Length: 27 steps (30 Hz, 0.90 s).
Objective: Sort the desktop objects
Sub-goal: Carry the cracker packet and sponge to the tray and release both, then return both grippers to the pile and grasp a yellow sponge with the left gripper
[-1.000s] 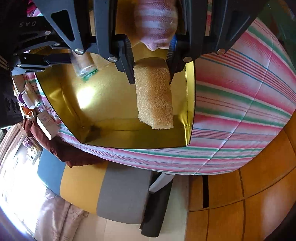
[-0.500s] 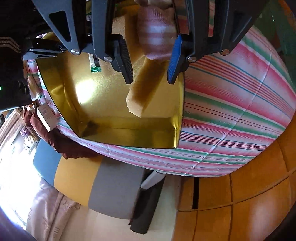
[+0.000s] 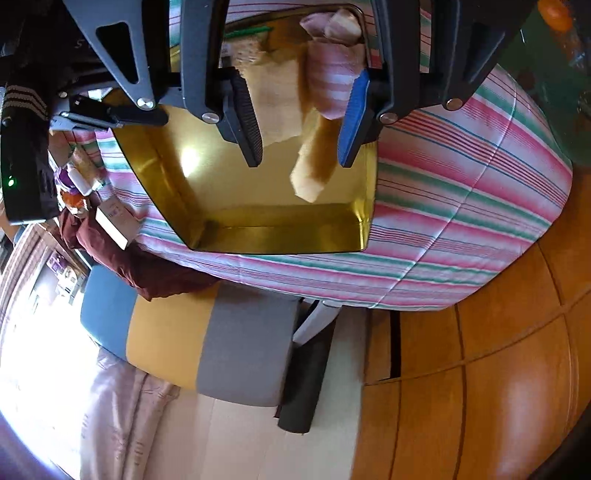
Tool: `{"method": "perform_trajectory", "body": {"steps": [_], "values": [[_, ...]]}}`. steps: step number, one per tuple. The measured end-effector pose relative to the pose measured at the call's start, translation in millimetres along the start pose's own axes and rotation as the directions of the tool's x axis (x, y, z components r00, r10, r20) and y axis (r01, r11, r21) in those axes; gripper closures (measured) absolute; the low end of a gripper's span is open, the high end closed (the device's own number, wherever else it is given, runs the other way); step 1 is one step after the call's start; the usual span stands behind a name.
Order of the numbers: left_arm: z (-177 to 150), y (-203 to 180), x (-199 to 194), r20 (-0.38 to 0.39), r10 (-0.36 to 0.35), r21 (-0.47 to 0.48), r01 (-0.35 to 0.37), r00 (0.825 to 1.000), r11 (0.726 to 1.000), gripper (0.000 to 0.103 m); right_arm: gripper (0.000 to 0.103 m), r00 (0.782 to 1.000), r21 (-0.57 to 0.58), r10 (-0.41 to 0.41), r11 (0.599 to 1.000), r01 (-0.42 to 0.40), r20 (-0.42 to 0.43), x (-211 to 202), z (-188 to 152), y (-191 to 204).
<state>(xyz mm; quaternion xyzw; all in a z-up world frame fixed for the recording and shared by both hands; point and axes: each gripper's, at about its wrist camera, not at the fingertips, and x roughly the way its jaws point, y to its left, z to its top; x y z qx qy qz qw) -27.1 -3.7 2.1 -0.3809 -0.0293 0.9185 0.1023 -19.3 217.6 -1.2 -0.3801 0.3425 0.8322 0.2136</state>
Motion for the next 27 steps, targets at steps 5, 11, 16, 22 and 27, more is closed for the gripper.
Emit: {"method": "perform_trajectory", "body": {"steps": [5, 11, 16, 22, 27], "values": [[-2, -16, -5, -0.012, -0.032, 0.011, 0.032, 0.999, 0.999, 0.06, 0.036, 0.994, -0.035, -0.073, 0.996, 0.076, 0.077, -28, -5, -6], [-5, -34, -10, -0.017, -0.05, 0.044, 0.05, 0.999, 0.998, 0.06, 0.029, 0.973, -0.073, -0.17, 0.98, 0.183, 0.159, -52, -10, -10], [-6, -48, -14, -0.014, -0.076, 0.078, 0.077, 0.997, 0.994, 0.06, 0.023, 0.941, -0.045, -0.22, 0.97, 0.239, 0.258, -83, -14, -26], [-8, -69, -14, -0.028, -0.128, 0.132, 0.131, 0.991, 0.983, 0.06, 0.0, 0.843, 0.016, -0.325, 0.936, 0.352, 0.429, -138, -19, -45], [-12, -94, -13, -0.045, -0.177, 0.178, 0.182, 0.983, 0.967, 0.06, 0.0, 0.818, 0.083, -0.377, 0.921, 0.38, 0.435, -177, -20, -75]]}}
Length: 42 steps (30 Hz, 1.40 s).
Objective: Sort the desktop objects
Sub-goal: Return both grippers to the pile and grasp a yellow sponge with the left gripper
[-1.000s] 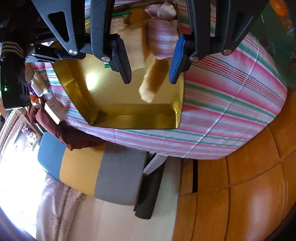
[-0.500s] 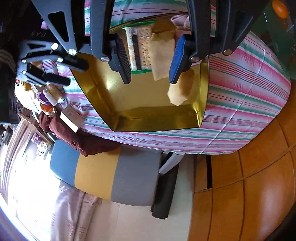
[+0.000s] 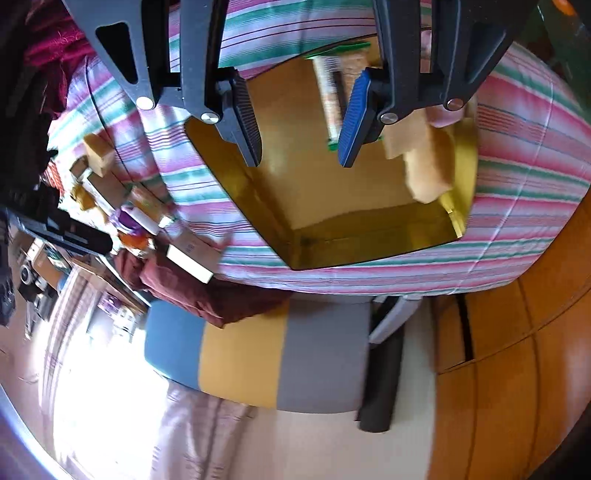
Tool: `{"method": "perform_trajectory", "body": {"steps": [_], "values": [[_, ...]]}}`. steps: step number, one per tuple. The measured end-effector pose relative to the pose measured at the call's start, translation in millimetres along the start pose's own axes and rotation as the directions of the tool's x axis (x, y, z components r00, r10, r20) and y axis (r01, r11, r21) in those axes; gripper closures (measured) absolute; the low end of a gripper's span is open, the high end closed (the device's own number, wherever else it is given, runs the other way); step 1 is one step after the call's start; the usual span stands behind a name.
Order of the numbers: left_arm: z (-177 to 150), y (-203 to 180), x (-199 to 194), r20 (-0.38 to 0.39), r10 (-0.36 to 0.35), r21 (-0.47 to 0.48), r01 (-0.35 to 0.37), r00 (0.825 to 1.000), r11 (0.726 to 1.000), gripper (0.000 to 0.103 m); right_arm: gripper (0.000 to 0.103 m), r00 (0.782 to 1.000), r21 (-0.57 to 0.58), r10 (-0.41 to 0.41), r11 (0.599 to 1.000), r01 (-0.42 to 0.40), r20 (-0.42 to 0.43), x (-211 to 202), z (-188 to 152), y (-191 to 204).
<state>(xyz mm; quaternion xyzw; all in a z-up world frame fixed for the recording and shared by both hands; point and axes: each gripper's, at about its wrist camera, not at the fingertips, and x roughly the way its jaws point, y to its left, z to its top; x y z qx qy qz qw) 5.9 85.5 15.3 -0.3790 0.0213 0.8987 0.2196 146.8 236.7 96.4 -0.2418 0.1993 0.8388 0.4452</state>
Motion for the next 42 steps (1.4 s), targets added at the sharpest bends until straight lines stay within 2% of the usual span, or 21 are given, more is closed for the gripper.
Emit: {"method": "perform_trajectory", "body": {"steps": [3, 8, 11, 14, 18, 21, 24, 26, 29, 32, 34, 35, 36, 40, 42], "values": [[2, -15, 3, -0.007, -0.043, 0.035, 0.043, 0.999, 0.998, 0.06, 0.0, 0.999, 0.041, -0.034, 0.999, 0.035, -0.02, -7, 1, -29], [4, -41, 10, -0.033, -0.102, 0.089, 0.105, 0.994, 0.991, 0.06, 0.0, 0.992, 0.154, -0.078, 0.984, 0.094, -0.102, -14, -6, -97], [3, -57, 20, -0.071, -0.137, 0.107, 0.144, 0.988, 0.984, 0.06, 0.0, 0.976, 0.238, -0.13, 0.956, 0.17, -0.172, -20, -12, -144], [2, -74, 31, -0.113, -0.173, 0.125, 0.187, 0.978, 0.974, 0.06, 0.0, 0.964, 0.377, -0.146, 0.899, 0.222, -0.221, -23, -23, -195], [2, -104, 47, -0.171, -0.221, 0.163, 0.249, 0.96, 0.955, 0.06, 0.01, 0.955, 0.532, -0.2, 0.796, 0.289, -0.221, -30, -42, -252], [1, -134, 63, -0.212, -0.257, 0.213, 0.301, 0.943, 0.929, 0.06, 0.014, 0.961, 0.647, -0.202, 0.71, 0.277, -0.19, -33, -65, -281], [-2, -163, 83, -0.253, -0.279, 0.26, 0.343, 0.926, 0.903, 0.059, 0.016, 0.967, 0.707, -0.163, 0.66, 0.255, -0.196, -33, -77, -294], [-3, -180, 96, -0.282, -0.301, 0.274, 0.377, 0.911, 0.885, 0.055, 0.016, 0.965, 0.691, -0.177, 0.673, 0.264, -0.196, -33, -74, -292], [-7, -211, 115, -0.322, -0.327, 0.304, 0.424, 0.889, 0.853, 0.054, 0.016, 0.971, 0.682, -0.153, 0.692, 0.237, -0.182, -33, -72, -288], [-9, -242, 123, -0.34, -0.363, 0.355, 0.476, 0.867, 0.805, 0.05, 0.016, 0.968, 0.674, -0.139, 0.697, 0.245, -0.208, -27, -72, -284], [-11, -263, 126, -0.36, -0.4, 0.375, 0.523, 0.843, 0.765, 0.039, 0.016, 0.966, 0.684, -0.13, 0.685, 0.25, -0.223, -26, -75, -289], [-12, -270, 127, -0.36, -0.413, 0.383, 0.537, 0.836, 0.752, 0.034, 0.016, 0.969, 0.679, -0.114, 0.696, 0.235, -0.219, -25, -77, -293], [-12, -279, 129, -0.359, -0.423, 0.398, 0.546, 0.832, 0.737, 0.024, 0.016, 0.971, 0.693, -0.105, 0.684, 0.227, -0.215, -25, -79, -296], [-15, -301, 139, -0.389, -0.422, 0.43, 0.567, 0.819, 0.702, 0.021, 0.016, 0.976, 0.723, -0.068, 0.661, 0.2, -0.209, -24, -84, -304], [-19, -310, 146, -0.404, -0.395, 0.459, 0.556, 0.825, 0.693, 0.02, 0.016, 0.976, 0.71, -0.052, 0.678, 0.19, -0.211, -22, -83, -304]]}}
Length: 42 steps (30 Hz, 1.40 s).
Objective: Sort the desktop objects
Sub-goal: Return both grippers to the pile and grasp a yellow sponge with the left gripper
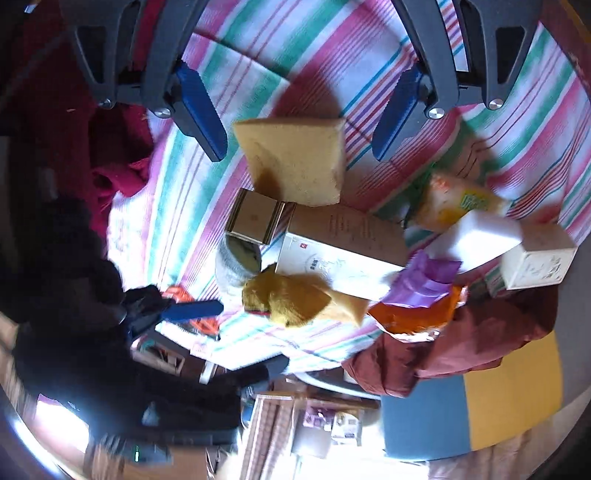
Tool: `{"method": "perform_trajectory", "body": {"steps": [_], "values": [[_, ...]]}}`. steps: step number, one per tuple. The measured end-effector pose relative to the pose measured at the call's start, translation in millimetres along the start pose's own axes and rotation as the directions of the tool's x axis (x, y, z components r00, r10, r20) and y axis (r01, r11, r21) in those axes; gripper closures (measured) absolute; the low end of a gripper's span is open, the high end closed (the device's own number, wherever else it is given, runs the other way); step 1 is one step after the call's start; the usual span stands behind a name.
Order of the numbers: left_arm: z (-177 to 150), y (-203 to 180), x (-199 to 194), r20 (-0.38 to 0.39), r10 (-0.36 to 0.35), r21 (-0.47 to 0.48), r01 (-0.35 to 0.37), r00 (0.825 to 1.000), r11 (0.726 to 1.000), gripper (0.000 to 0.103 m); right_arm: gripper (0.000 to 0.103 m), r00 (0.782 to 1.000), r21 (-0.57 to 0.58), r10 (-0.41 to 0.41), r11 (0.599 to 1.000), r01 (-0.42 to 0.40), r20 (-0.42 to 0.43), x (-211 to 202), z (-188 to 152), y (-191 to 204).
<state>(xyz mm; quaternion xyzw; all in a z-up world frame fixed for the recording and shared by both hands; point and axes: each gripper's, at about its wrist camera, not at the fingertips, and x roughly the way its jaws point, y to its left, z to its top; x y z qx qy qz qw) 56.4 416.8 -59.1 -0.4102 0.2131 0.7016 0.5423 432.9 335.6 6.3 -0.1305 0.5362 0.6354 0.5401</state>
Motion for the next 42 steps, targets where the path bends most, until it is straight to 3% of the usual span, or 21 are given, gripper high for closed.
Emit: {"method": "perform_trajectory", "body": {"steps": [9, 10, 11, 15, 22, 30, 36, 40, 42], "values": [[3, -21, 35, -0.07, 0.116, 0.15, -0.104, 0.991, 0.983, 0.021, 0.014, 0.999, -0.075, 0.005, 0.997, -0.009, -0.054, 7, 0, 4], [2, -22, 36, -0.073, 0.107, 0.148, -0.096, 0.992, 0.984, 0.029, 0.013, 0.998, -0.081, 0.005, 0.997, -0.01, -0.064, 8, -1, 3], [1, -22, 35, -0.063, 0.093, 0.136, -0.084, 0.994, 0.987, 0.036, 0.013, 0.998, -0.082, -0.002, 0.997, -0.003, -0.07, 9, -1, 3], [-7, -13, 25, -0.046, 0.058, 0.075, -0.054, 0.997, 0.996, 0.04, 0.013, 0.996, -0.088, -0.02, 0.996, 0.013, -0.082, 10, 0, -1], [-45, 9, -6, -0.023, 0.091, -0.064, -0.093, 0.996, 0.994, 0.041, 0.013, 0.993, -0.114, -0.038, 0.993, 0.025, -0.113, 15, 0, -3], [-92, 26, -31, -0.014, 0.121, -0.155, -0.122, 0.993, 0.98, 0.04, 0.013, 0.981, -0.192, -0.093, 0.98, 0.059, -0.171, 25, -9, 1], [-107, 22, -42, -0.008, 0.127, -0.116, -0.127, 0.992, 0.985, 0.04, 0.014, 0.954, -0.368, -0.08, 0.929, -0.033, -0.289, 32, -36, 26], [-108, 27, -44, -0.002, 0.094, -0.151, -0.093, 0.996, 0.984, 0.038, 0.014, 0.912, -0.559, -0.193, 0.828, -0.047, -0.361, 37, -59, 40], [-105, 30, -42, 0.002, 0.083, -0.164, -0.082, 0.997, 0.983, 0.038, 0.011, 0.899, -0.593, -0.205, 0.802, -0.072, -0.386, 38, -62, 44]]}}
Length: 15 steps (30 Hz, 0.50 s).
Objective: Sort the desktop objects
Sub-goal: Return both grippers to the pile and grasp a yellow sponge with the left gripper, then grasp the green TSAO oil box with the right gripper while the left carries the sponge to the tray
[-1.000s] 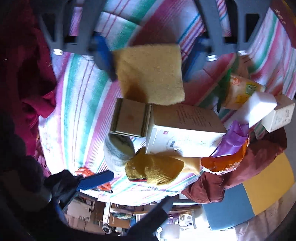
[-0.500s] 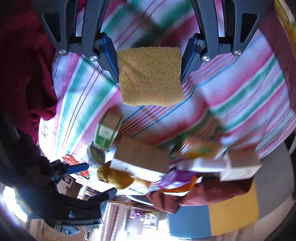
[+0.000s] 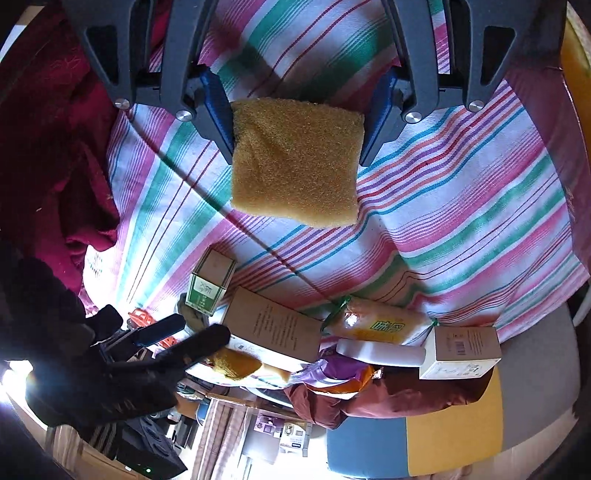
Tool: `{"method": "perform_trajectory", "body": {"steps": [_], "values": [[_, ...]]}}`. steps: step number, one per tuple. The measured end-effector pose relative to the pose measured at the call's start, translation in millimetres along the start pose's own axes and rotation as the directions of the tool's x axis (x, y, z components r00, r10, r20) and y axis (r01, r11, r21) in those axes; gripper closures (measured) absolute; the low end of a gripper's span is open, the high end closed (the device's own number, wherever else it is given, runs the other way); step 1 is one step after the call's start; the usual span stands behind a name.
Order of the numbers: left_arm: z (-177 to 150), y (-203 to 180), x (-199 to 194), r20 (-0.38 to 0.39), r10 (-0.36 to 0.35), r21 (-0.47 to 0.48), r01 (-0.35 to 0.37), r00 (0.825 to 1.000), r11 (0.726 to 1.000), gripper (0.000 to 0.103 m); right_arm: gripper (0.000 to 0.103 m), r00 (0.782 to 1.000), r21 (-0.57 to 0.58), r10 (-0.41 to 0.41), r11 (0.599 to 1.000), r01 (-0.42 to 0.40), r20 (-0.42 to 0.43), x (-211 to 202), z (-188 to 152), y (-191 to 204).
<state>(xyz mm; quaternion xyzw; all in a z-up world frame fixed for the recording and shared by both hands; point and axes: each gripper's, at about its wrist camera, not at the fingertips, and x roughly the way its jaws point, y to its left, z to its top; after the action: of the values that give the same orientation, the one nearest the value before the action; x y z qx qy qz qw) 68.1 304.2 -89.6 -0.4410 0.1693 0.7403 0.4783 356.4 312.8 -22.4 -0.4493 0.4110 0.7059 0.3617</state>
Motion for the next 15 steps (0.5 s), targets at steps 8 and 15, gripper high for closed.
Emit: {"method": "perform_trajectory", "body": {"steps": [8, 15], "values": [[-3, -5, -1, 0.013, 0.015, 0.005, -0.015, 1.0, 1.0, 0.038, 0.007, 0.967, -0.321, -0.219, 0.932, 0.169, -0.129, 31, -2, 34], [-6, -2, -7, 0.026, 0.022, 0.008, -0.022, 0.999, 1.0, 0.042, 0.027, 0.946, -0.367, -0.282, 0.907, 0.208, -0.16, 54, -9, 40]]}}
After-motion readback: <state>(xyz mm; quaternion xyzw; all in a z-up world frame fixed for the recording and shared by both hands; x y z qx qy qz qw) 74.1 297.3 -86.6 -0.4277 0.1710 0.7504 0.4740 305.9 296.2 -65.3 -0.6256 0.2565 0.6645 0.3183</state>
